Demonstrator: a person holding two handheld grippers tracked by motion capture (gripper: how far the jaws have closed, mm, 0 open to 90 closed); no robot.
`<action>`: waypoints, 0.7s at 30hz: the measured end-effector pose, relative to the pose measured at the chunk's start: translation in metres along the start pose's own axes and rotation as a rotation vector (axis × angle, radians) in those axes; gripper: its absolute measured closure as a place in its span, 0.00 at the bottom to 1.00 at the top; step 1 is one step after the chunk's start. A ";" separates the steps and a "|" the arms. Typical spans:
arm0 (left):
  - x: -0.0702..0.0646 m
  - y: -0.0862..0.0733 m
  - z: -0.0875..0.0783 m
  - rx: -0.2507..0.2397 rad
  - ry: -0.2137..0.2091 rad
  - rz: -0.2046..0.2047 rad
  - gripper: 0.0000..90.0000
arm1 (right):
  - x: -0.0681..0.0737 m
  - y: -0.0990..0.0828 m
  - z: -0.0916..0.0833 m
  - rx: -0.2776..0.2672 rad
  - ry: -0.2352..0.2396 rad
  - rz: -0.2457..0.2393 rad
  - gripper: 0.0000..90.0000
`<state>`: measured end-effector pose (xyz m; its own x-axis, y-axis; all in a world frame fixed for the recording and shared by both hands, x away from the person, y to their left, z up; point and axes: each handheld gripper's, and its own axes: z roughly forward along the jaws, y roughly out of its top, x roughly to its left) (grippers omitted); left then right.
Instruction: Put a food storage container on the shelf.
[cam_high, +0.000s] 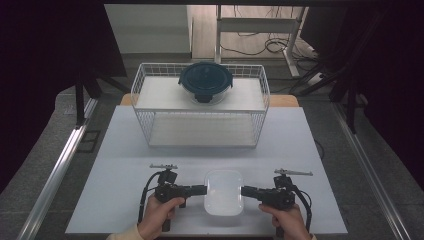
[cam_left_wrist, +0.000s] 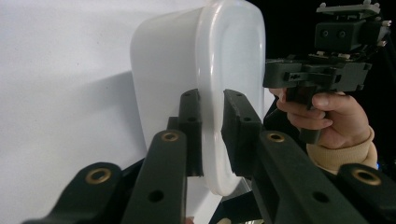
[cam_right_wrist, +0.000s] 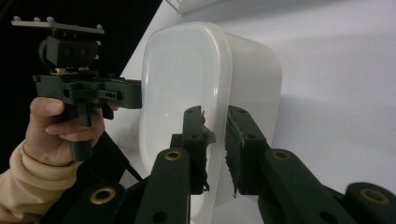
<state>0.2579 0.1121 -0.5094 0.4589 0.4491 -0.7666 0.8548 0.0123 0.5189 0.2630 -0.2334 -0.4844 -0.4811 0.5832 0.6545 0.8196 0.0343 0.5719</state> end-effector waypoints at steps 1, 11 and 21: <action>0.000 0.000 0.000 -0.002 0.001 0.002 0.88 | 0.000 0.000 0.000 -0.001 0.001 -0.004 0.88; -0.004 -0.001 -0.002 -0.015 0.016 0.033 0.89 | 0.004 0.000 -0.002 -0.018 -0.009 -0.037 0.89; -0.012 0.003 -0.009 -0.034 0.021 0.088 0.89 | 0.012 0.004 -0.006 -0.049 0.002 -0.092 0.89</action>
<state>0.2524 0.1147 -0.4949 0.5264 0.4682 -0.7097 0.8025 0.0023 0.5967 0.2585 -0.2307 -0.4714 -0.5541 0.5782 0.5989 0.7559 0.0479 0.6530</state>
